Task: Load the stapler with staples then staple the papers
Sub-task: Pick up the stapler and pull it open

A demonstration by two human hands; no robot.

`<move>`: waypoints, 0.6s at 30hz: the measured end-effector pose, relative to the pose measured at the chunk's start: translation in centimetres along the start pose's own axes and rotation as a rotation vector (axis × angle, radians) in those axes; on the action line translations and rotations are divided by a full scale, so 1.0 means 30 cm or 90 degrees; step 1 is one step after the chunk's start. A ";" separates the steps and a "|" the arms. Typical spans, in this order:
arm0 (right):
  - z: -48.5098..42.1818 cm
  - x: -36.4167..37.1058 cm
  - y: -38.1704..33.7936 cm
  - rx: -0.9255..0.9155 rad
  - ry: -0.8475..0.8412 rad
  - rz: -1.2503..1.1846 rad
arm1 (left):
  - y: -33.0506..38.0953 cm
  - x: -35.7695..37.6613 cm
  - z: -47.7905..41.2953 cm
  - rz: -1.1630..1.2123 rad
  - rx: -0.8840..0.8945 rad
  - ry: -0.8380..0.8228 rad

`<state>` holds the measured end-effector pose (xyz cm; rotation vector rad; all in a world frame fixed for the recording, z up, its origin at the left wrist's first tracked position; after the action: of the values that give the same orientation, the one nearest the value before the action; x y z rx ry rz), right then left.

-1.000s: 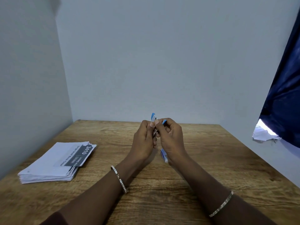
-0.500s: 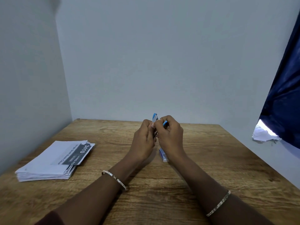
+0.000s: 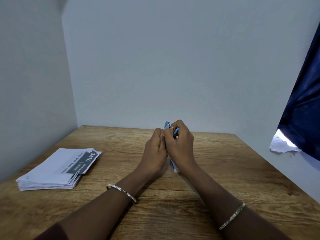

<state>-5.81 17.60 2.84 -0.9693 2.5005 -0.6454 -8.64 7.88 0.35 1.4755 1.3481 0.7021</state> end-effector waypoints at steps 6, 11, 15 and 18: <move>0.001 -0.006 -0.016 -0.029 0.024 -0.013 | -0.012 0.007 -0.011 0.069 -0.039 -0.005; -0.007 0.000 0.038 0.054 0.022 -0.096 | -0.025 -0.009 -0.043 0.139 -0.064 0.001; -0.011 0.008 0.119 0.200 0.025 -0.272 | -0.045 -0.050 -0.072 0.217 -0.103 0.053; -0.004 0.022 0.152 0.269 0.032 -0.417 | -0.061 -0.072 -0.085 0.293 -0.139 0.046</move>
<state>-8.73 20.17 0.36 -1.6020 1.9221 -1.3345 -12.10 6.34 -0.01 1.6055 0.9495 1.1672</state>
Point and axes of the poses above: each hand's wrist, its own z-axis away from the middle knuckle, its own x-axis out of the palm, y = z × x, the point moved 6 cm from there along -z, towards the middle knuckle, and after that the axes turned 15 degrees about -x, right-handed, at the moved point
